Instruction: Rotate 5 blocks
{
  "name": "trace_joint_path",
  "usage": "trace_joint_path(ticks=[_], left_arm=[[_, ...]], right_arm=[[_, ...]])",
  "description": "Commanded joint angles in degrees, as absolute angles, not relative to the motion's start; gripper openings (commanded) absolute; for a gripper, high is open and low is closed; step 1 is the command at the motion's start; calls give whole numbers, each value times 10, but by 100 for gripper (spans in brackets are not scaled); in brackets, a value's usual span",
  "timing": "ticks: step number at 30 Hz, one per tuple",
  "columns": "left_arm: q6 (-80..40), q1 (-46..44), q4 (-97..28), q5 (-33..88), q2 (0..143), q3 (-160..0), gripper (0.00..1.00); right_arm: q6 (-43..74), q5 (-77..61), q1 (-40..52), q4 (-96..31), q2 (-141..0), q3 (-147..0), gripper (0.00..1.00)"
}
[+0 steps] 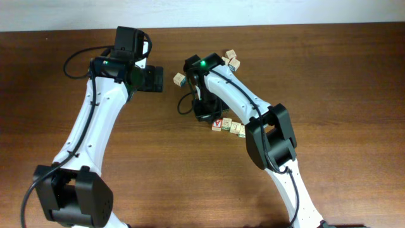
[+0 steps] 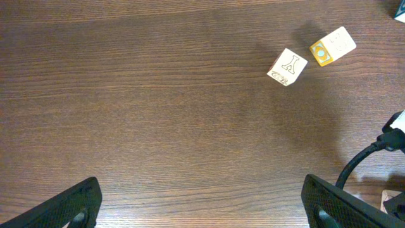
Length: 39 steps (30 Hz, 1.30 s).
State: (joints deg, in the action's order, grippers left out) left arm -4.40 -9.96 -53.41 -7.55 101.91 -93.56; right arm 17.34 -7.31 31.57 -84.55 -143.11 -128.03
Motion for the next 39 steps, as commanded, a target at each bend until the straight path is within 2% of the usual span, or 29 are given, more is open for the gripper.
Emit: trace_joint_path(ticks=[1,9,20,39], left_arm=[[-53,-96,-535,-80,1022,-946,99],[-53,-96,-535,-80,1022,-946,99],[-53,-96,-535,-80,1022,-946,99],[-54,-96,-535,-80,1022,-946,99]], right_arm=[[169,-102,289,-853,-1413,-1316,4],[167,-103,206,-865,-1392,-1308,4],[124,-101,217,-787,-1392,-1218,4],[77,-128,219,-812,-1392,-1214,4]])
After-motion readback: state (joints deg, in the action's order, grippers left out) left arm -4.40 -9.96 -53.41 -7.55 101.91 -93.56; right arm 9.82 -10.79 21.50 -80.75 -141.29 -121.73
